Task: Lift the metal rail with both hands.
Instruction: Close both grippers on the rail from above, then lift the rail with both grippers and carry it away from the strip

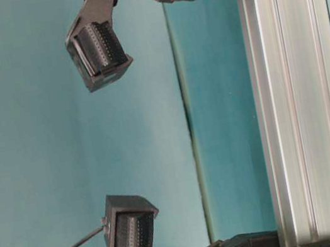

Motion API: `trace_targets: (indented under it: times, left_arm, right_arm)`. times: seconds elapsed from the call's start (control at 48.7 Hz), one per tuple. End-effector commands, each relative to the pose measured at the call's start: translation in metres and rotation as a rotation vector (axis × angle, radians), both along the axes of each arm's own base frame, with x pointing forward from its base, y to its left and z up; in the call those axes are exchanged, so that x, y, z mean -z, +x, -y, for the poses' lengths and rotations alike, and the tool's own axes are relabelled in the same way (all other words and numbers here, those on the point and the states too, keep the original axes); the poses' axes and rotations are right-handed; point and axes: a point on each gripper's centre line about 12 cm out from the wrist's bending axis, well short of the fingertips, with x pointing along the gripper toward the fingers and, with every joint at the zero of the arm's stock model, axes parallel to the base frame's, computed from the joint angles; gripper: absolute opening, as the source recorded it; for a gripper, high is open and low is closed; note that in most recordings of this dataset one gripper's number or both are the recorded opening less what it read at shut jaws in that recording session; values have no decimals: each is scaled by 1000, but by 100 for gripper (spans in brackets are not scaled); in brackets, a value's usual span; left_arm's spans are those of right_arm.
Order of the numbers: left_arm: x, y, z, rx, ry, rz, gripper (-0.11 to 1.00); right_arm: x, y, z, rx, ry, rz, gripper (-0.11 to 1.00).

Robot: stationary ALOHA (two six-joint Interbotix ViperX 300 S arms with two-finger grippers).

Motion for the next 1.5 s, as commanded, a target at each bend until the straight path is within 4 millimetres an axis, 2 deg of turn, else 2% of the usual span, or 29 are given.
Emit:
trace_targets:
  times: [0.0, 0.39, 0.657, 0.863, 1.233, 1.479]
  left_arm:
    - [-4, 0, -1, -4, 1, 14, 36]
    - [-7, 2, 0, 2, 2, 20, 36]
    - [-35, 4, 0, 4, 5, 37, 36]
    - [-63, -2, 1, 0, 4, 35, 36]
    - [-119, -10, -2, -21, 3, 40, 36]
    - [-151, -13, -8, -73, -10, 59, 36]
  right_arm:
    - [1, 1, -3, -1, 5, -20, 38]
    - [-1, 5, -4, 0, 9, -16, 38]
    - [-22, 8, -4, 6, 19, -46, 38]
    - [-56, 13, -4, 5, 24, -17, 38]
    - [-115, 5, 4, 40, 34, -45, 38]
    - [-146, 3, 11, 51, 31, -38, 38]
